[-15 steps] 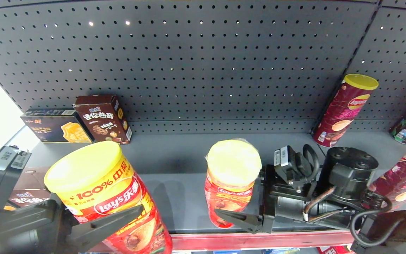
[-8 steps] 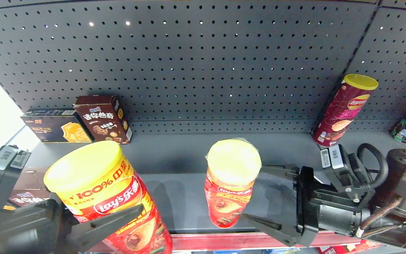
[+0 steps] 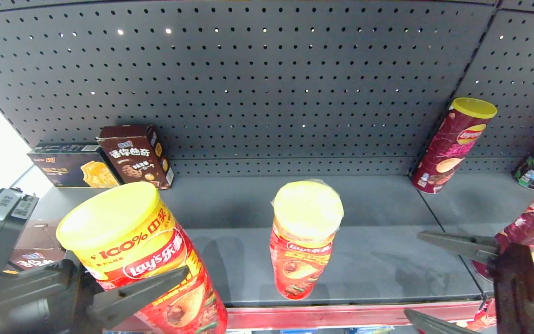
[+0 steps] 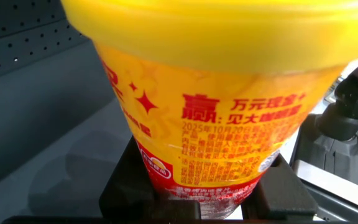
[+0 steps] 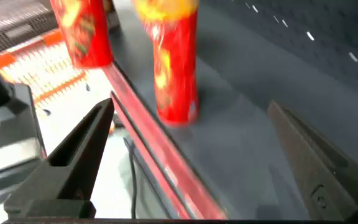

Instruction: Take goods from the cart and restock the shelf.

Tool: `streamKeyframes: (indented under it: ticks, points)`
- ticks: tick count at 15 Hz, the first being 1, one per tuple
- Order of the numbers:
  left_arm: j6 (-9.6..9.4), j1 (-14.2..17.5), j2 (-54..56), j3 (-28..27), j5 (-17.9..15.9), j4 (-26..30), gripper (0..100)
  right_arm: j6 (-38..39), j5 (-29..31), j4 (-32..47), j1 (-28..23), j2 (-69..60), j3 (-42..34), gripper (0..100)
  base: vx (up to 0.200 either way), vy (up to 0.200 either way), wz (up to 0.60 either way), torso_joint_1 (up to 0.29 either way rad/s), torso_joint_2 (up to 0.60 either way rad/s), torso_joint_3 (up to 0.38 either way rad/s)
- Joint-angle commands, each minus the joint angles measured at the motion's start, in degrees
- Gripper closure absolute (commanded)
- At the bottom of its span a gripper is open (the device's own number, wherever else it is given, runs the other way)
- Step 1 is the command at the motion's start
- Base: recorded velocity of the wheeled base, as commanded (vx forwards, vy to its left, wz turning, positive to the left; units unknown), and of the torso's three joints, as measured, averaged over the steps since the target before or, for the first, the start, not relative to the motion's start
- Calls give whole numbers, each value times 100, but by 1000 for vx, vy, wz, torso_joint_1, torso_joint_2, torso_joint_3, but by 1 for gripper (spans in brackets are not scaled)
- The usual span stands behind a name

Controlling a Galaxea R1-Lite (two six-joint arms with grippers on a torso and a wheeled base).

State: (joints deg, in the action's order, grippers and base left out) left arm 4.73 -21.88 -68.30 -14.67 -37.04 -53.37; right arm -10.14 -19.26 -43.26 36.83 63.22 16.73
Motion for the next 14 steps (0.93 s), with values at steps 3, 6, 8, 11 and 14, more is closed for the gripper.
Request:
streamKeyframes:
  ticks: [3,6,8,11,14]
  points:
    - [-7,-35,-8,-19,-5,2,100,232,810,1118,-53,-2261,-1110,0,0,0,0,0,0,0]
    - [-7,-35,-8,-54,-5,2,100,364,1197,1901,-53,-3281,-1567,0,0,0,0,0,0,0]
    - [-7,-35,-8,-45,-5,2,100,461,1214,2709,-211,-4072,-1673,0,0,0,0,0,0,0]
    - [-7,-44,1,-45,-5,2,100,680,1188,4300,-809,-5496,-1576,0,0,0,0,0,0,0]
    - [-7,-79,1,-45,-14,2,100,759,1241,4564,-1591,-5443,-1444,0,0,0,0,0,0,0]
